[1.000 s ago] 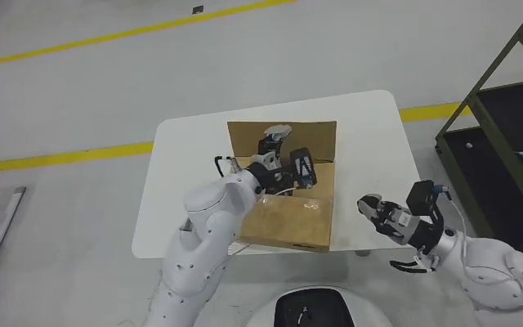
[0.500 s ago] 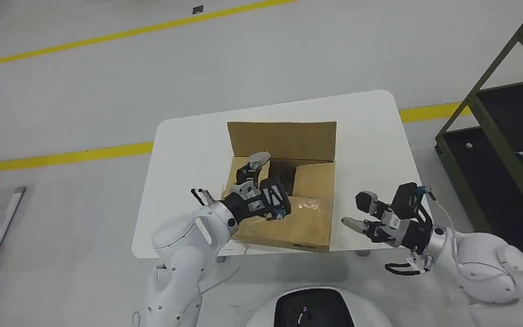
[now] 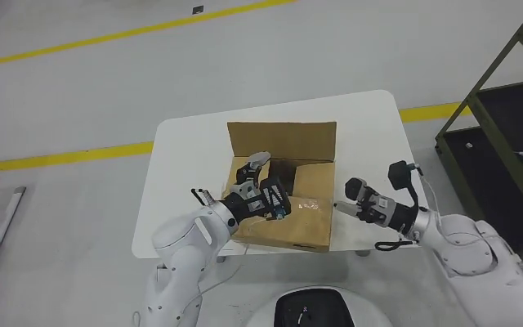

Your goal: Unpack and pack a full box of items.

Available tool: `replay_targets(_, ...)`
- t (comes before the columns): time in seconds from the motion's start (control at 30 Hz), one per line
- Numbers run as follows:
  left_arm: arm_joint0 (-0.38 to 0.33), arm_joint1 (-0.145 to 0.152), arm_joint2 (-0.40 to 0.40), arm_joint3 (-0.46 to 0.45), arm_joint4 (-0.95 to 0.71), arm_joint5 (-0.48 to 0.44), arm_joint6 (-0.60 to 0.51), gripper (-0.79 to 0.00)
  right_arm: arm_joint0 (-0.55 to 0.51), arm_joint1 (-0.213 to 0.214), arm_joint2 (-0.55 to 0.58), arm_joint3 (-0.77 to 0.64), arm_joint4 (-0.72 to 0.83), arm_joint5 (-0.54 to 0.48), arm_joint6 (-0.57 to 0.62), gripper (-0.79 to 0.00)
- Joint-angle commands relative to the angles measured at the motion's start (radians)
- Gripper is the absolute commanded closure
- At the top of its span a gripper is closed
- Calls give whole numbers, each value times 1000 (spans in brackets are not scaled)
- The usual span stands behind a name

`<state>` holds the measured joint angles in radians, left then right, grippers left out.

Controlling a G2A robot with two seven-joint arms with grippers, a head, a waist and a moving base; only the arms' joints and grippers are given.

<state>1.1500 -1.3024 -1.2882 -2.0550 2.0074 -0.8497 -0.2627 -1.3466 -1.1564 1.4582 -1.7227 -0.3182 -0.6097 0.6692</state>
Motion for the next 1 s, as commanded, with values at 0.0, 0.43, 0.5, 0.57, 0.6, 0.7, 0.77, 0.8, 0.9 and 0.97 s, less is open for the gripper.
replay_targets(0.0,0,0,0,0,0,0,0,-785,20,1,-16,13,5,8,23,-283)
replay_targets(0.43,0,0,0,0,0,0,0,-785,89,6,-84,84,-44,48,53,-342)
replay_targets(0.5,0,0,0,0,0,0,0,-785,92,8,-88,86,-51,50,50,-348)
replay_targets(0.57,0,0,0,0,0,0,0,-785,92,9,-91,87,-52,51,45,-357)
replay_targets(0.6,0,0,0,0,0,0,0,-785,91,9,-92,87,-51,52,44,-351)
replay_targets(0.7,0,0,0,0,0,0,0,-785,94,11,-97,90,-51,54,50,-339)
replay_targets(0.77,0,0,0,0,0,0,0,-785,97,13,-105,91,-47,53,61,-342)
replay_targets(0.8,0,0,0,0,0,0,0,-785,99,13,-107,91,-46,55,65,-342)
replay_targets(0.9,0,0,0,0,0,0,0,-785,102,15,-112,92,-41,54,66,-345)
replay_targets(0.97,0,0,0,0,0,0,0,-785,105,17,-117,92,-37,53,77,-342)
